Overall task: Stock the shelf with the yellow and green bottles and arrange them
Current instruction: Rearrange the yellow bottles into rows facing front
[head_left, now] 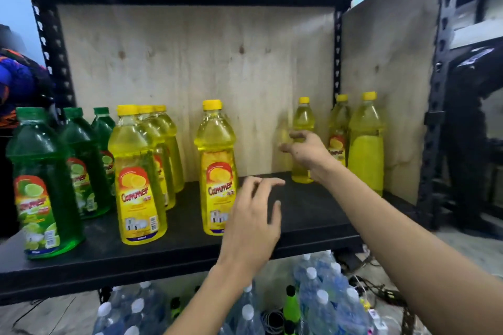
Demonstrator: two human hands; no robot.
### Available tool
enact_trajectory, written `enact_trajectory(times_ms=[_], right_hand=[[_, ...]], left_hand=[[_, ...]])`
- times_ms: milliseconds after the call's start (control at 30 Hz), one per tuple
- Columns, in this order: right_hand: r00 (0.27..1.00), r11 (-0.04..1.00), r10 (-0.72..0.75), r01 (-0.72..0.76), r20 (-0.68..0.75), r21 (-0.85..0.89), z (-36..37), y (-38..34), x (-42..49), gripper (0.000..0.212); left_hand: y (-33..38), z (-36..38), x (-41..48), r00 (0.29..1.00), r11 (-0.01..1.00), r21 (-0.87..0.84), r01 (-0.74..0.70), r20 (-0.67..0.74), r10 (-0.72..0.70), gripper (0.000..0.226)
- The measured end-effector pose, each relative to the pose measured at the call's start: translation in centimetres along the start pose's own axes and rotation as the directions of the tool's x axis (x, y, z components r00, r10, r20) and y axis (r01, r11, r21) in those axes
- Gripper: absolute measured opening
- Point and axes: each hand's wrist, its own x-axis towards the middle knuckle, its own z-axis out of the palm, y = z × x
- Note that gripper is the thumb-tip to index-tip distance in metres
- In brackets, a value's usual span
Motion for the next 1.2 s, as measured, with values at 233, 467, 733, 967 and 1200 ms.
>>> enact_trajectory(times_ms=[233, 467, 733, 967, 1200], right_hand=[[0.991, 0.997, 0.005, 0.005, -0.134, 0.075, -4.2, 2.9, 7.5, 0.061], [0.997, 0.999, -0.053, 0.053, -0.061, -0.008, -4.4, 2.4, 14.2, 0.089], [0.998, 0.991, 0.063, -0.059, 0.027, -0.117, -3.2, 4.0, 18.1, 0.084], [0.992, 0.974, 0.118, -0.106, 0.047, -0.200, -2.1, 4.2, 18.7, 0.047], [1.000, 0.983, 0.010, -0.009, 0.007, -0.181, 3.9, 3.4, 18.2, 0.080]], left_hand=[[-1.1, 13.0, 9.0, 0.807, 0.854, -0.075, 0.514, 0.380, -0.452, 0.046], [-2.7, 20.6, 14.7, 0.757, 0.790, -0.091, 0.606, 0.371, -0.537, 0.076], [-4.7, 23.8, 15.3, 0.719, 0.683, -0.246, 0.687, 0.363, -0.592, 0.076], [-7.0, 22.5, 15.7, 0.723, 0.717, -0.198, 0.668, 0.398, -0.564, 0.070], [-9.7, 21.2, 15.1, 0.704, 0.681, -0.184, 0.708, 0.259, -0.662, 0.099]])
